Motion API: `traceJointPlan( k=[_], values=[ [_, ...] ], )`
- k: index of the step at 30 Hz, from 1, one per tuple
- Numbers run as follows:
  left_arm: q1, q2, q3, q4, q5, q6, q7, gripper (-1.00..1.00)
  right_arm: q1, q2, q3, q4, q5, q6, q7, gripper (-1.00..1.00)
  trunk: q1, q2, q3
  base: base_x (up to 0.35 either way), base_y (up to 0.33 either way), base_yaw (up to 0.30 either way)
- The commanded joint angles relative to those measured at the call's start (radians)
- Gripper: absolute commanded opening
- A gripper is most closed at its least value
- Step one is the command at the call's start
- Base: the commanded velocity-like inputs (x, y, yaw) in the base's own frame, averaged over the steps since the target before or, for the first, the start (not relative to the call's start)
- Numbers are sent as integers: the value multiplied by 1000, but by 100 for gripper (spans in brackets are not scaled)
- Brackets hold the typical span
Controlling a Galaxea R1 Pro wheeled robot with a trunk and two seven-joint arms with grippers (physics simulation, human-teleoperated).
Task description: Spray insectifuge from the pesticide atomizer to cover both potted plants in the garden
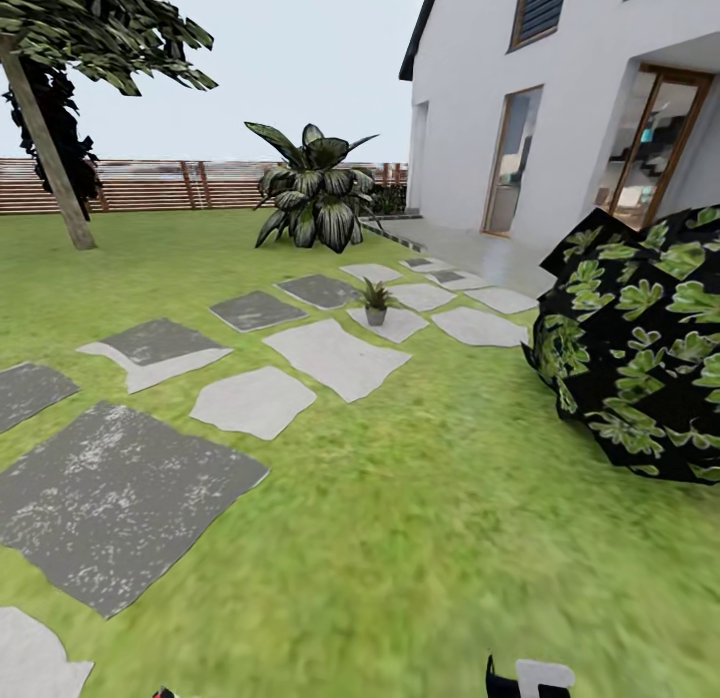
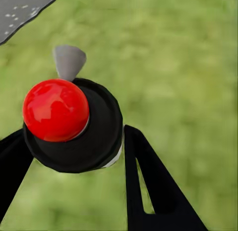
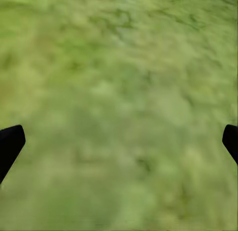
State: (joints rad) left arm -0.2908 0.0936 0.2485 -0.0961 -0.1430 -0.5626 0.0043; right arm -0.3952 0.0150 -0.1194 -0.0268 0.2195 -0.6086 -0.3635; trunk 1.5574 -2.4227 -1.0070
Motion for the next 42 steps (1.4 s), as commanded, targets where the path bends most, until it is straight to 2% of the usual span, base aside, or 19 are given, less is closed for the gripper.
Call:
traceJointPlan(
  k=[1,42],
  values=[
    [-1,0,8,1,-10,-3,1,-100,-1,0,-8,1,11,-2,-5,100,0,0,-1,338,0,0],
    [-1,0,8,1,-10,-3,1,-100,-1,0,-8,1,11,-2,-5,100,0,0,-1,338,0,0]
  ],
)
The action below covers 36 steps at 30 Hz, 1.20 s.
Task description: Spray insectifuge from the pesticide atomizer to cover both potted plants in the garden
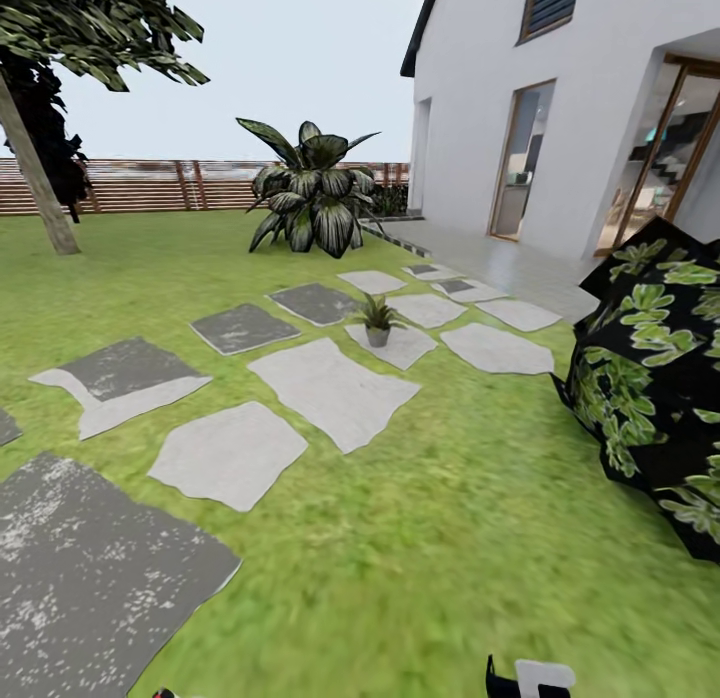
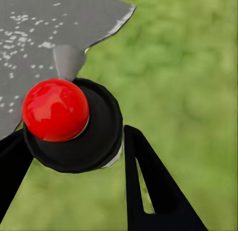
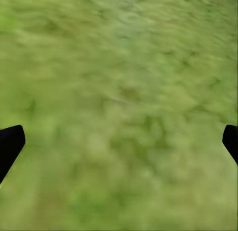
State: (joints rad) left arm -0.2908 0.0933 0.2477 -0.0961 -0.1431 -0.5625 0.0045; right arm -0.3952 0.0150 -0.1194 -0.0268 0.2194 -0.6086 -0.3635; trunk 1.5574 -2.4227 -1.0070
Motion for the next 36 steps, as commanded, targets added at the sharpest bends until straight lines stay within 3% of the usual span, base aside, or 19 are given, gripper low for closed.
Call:
traceJointPlan(
  k=[1,36],
  values=[
    [-1,0,8,1,-10,-3,0,-100,-1,0,-8,1,11,-2,-5,100,0,0,-1,338,0,0],
    [-1,-1,8,1,-10,-3,1,-100,-1,0,-8,1,11,-2,-5,100,0,0,-1,338,0,0]
  ],
)
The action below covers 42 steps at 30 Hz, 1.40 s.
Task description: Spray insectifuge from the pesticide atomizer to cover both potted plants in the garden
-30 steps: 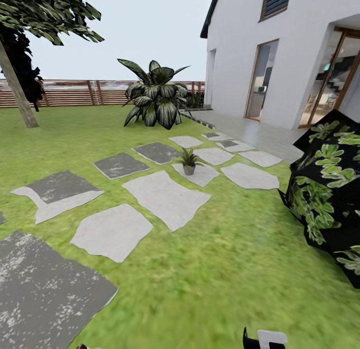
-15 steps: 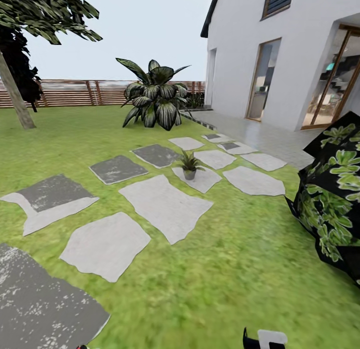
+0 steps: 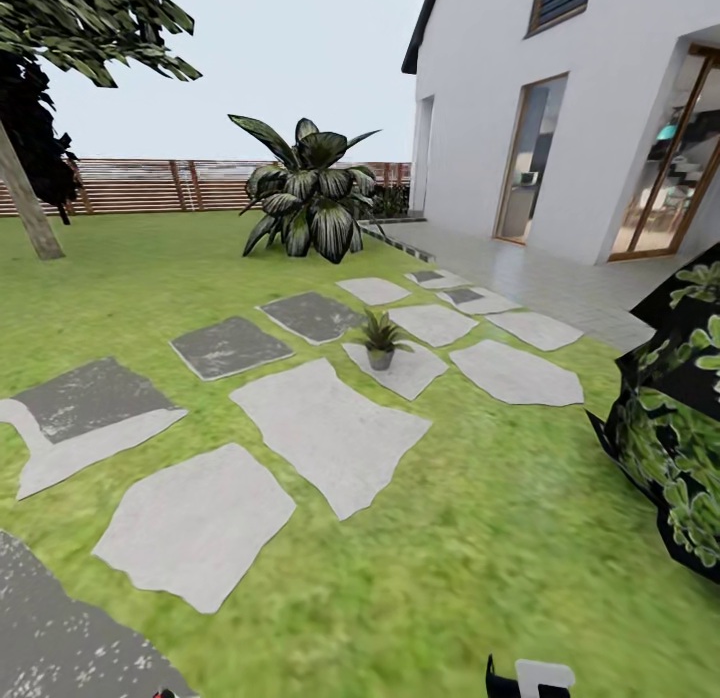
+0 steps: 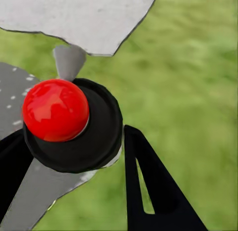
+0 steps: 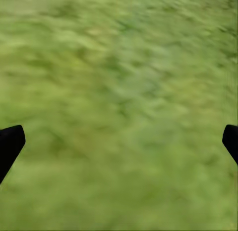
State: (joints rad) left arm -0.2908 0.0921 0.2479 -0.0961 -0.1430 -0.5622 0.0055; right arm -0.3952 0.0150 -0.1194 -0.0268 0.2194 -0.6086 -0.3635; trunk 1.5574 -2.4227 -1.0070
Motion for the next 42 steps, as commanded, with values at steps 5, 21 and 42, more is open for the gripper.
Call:
traceJointPlan(
  k=[5,21,42],
  values=[
    [-1,0,8,1,-10,-4,0,-100,-1,0,-8,1,11,-2,-5,100,0,0,-1,338,0,0],
    [-1,0,8,1,-10,-3,1,-100,-1,0,-8,1,11,-2,-5,100,0,0,-1,338,0,0],
    [-1,0,8,1,-10,-2,1,-100,-1,0,-8,1,11,-2,-5,100,0,0,-1,338,0,0]
  ],
)
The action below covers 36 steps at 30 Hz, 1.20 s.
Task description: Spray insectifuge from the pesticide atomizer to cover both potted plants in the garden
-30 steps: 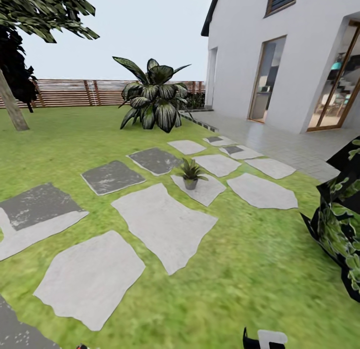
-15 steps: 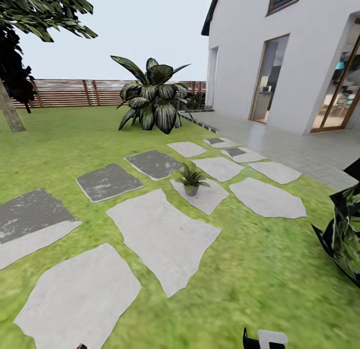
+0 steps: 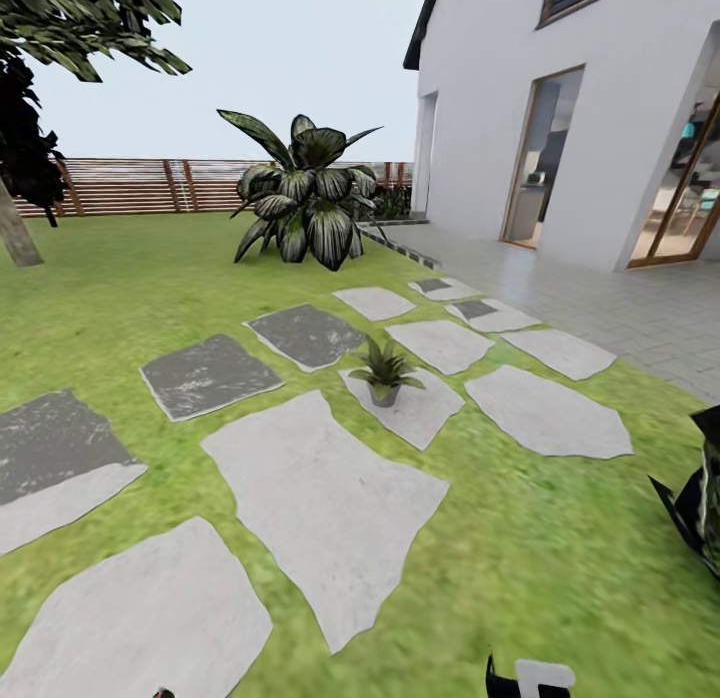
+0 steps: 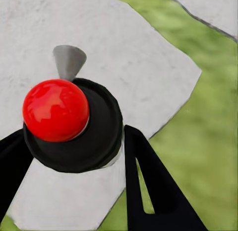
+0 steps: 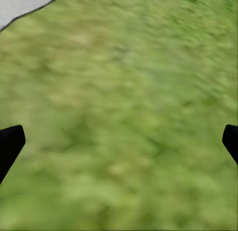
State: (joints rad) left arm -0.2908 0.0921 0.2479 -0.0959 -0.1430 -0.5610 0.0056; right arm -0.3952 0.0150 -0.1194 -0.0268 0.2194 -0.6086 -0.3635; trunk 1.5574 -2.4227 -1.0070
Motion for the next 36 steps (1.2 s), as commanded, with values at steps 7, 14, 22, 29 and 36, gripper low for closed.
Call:
traceJointPlan(
  k=[7,14,22,29,36],
  values=[
    [-1,0,7,1,-10,-3,1,-100,-1,0,-8,1,11,-2,-5,100,0,0,-1,338,0,0],
    [-1,0,8,1,-10,-3,1,-100,-1,0,-8,1,11,-2,-5,100,0,0,-1,338,0,0],
    [-1,0,7,1,-10,-3,1,-100,-1,0,-8,1,11,-2,-5,100,0,0,-1,338,-4,0],
    [-1,0,9,1,-10,-4,1,-100,-1,0,-8,1,11,-2,-5,100,0,0,-1,338,-68,0],
    [-1,0,9,1,-10,-5,1,-100,-1,0,-8,1,11,-2,-5,100,0,0,-1,338,-78,0]
  ],
)
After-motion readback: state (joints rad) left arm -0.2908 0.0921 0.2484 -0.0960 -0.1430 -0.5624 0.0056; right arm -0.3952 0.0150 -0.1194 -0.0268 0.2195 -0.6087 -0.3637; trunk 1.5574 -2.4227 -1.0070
